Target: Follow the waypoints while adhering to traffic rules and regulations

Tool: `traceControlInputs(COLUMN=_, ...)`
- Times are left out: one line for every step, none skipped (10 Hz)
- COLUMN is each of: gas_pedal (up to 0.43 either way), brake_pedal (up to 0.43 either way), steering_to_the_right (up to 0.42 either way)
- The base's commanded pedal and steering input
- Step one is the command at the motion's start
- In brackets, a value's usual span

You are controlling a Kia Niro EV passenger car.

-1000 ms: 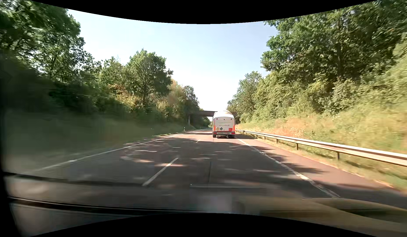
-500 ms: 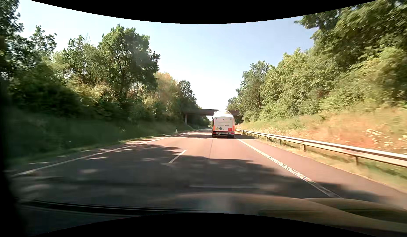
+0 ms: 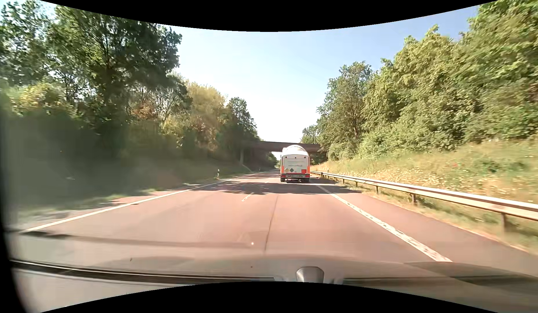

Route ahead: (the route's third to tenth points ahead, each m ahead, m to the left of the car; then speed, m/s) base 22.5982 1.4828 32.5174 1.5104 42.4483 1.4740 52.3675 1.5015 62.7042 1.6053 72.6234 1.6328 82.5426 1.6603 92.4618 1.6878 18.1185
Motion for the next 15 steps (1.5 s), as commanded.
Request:
traceControlInputs(gas_pedal=0.098, brake_pedal=0.006, steering_to_the_right=0.004)
traceControlInputs(gas_pedal=0.098, brake_pedal=0.012, steering_to_the_right=0.004)
traceControlInputs(gas_pedal=0.098, brake_pedal=0.012, steering_to_the_right=0.004)
traceControlInputs(gas_pedal=0.098, brake_pedal=0.006, steering_to_the_right=0.004)
traceControlInputs(gas_pedal=0.110, brake_pedal=0.006, steering_to_the_right=0.004)
traceControlInputs(gas_pedal=0.118, brake_pedal=0.006, steering_to_the_right=0.004)
traceControlInputs(gas_pedal=0.118, brake_pedal=0.006, steering_to_the_right=0.004)
traceControlInputs(gas_pedal=0.130, brake_pedal=0.006, steering_to_the_right=0.004)
traceControlInputs(gas_pedal=0.138, brake_pedal=0.006, steering_to_the_right=0.004)
traceControlInputs(gas_pedal=0.138, brake_pedal=0.006, steering_to_the_right=0.004)
traceControlInputs(gas_pedal=0.138, brake_pedal=0.006, steering_to_the_right=0.004)
traceControlInputs(gas_pedal=0.138, brake_pedal=0.006, steering_to_the_right=0.004)
traceControlInputs(gas_pedal=0.138, brake_pedal=0.006, steering_to_the_right=0.004)
traceControlInputs(gas_pedal=0.138, brake_pedal=0.006, steering_to_the_right=0.004)
traceControlInputs(gas_pedal=0.138, brake_pedal=0.006, steering_to_the_right=0.004)
